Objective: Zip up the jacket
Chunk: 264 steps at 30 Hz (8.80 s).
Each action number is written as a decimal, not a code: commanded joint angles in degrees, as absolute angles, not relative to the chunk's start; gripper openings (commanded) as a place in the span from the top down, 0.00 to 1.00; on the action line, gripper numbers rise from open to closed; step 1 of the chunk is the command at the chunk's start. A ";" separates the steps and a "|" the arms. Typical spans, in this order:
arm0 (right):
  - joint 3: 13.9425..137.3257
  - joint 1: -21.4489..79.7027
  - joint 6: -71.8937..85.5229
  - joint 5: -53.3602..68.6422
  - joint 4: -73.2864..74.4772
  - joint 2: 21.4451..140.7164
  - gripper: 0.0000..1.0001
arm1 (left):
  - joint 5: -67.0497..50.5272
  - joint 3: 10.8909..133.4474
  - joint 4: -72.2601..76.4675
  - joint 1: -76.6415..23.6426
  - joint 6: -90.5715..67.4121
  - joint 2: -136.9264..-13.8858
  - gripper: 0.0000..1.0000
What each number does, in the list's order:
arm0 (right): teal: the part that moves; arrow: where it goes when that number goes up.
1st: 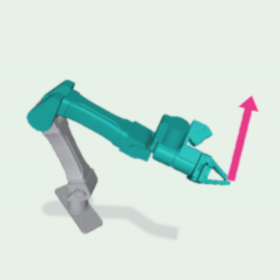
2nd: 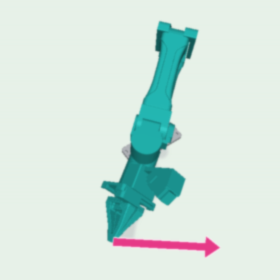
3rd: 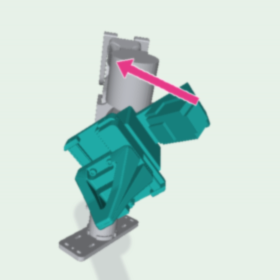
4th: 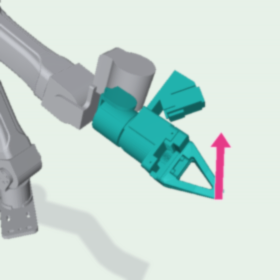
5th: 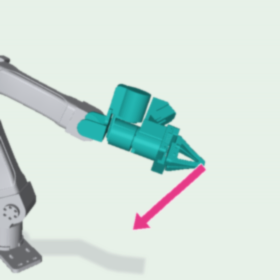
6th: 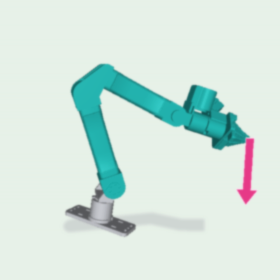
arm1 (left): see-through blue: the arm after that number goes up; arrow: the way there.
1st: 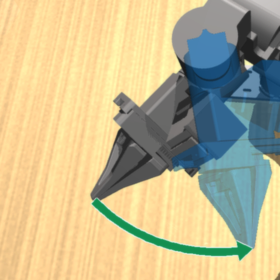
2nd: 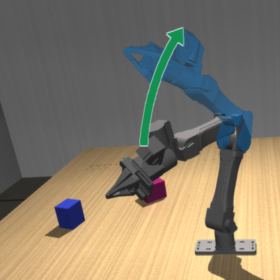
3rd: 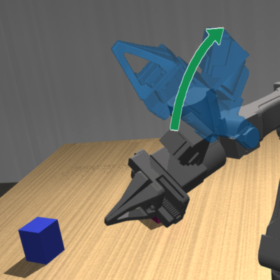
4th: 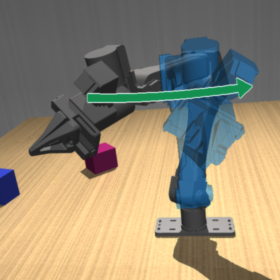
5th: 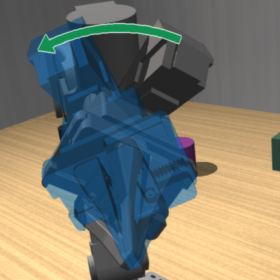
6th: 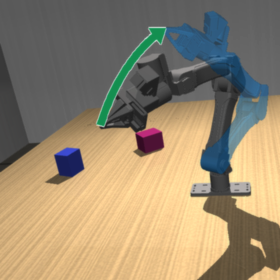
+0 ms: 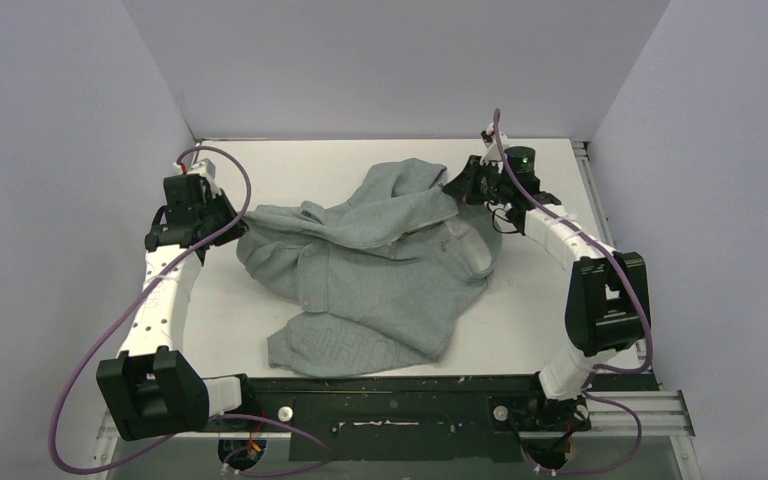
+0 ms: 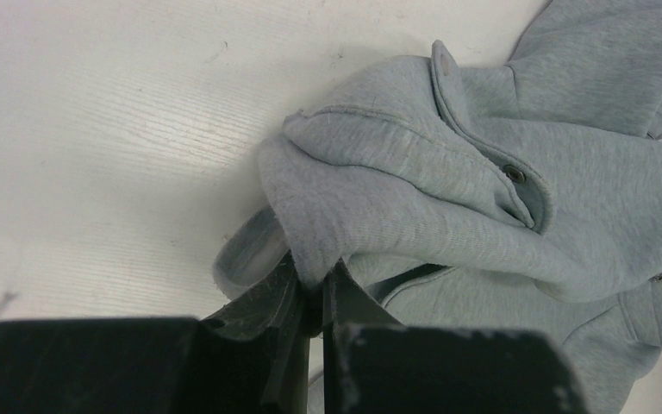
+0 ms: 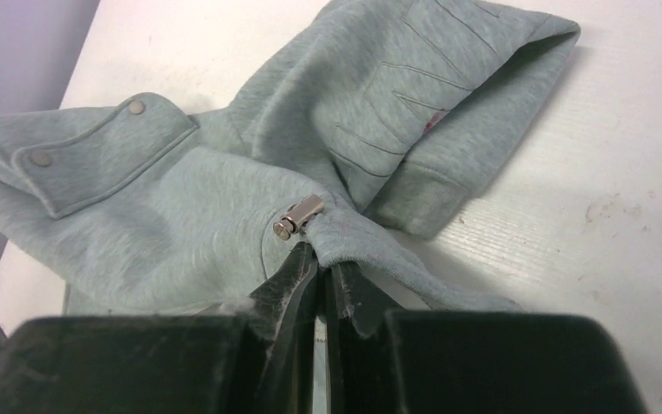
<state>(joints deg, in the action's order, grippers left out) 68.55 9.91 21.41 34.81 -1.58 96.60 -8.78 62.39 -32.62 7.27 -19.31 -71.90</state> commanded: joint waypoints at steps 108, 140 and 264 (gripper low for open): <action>35.41 8.66 26.48 28.46 21.35 68.67 0.70 | -7.34 60.66 -27.33 7.91 -23.44 -71.01 1.00; 52.31 30.85 17.15 28.80 -4.90 85.68 0.58 | -6.13 46.39 -26.10 8.00 -23.86 -64.74 1.00; 72.05 35.18 20.74 29.67 2.43 100.28 0.76 | 4.84 65.31 -30.04 10.90 -27.46 -62.77 1.00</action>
<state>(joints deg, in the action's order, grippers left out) 74.76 35.29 10.74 30.72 17.23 97.56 2.61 67.09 -33.17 10.50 -27.90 -65.56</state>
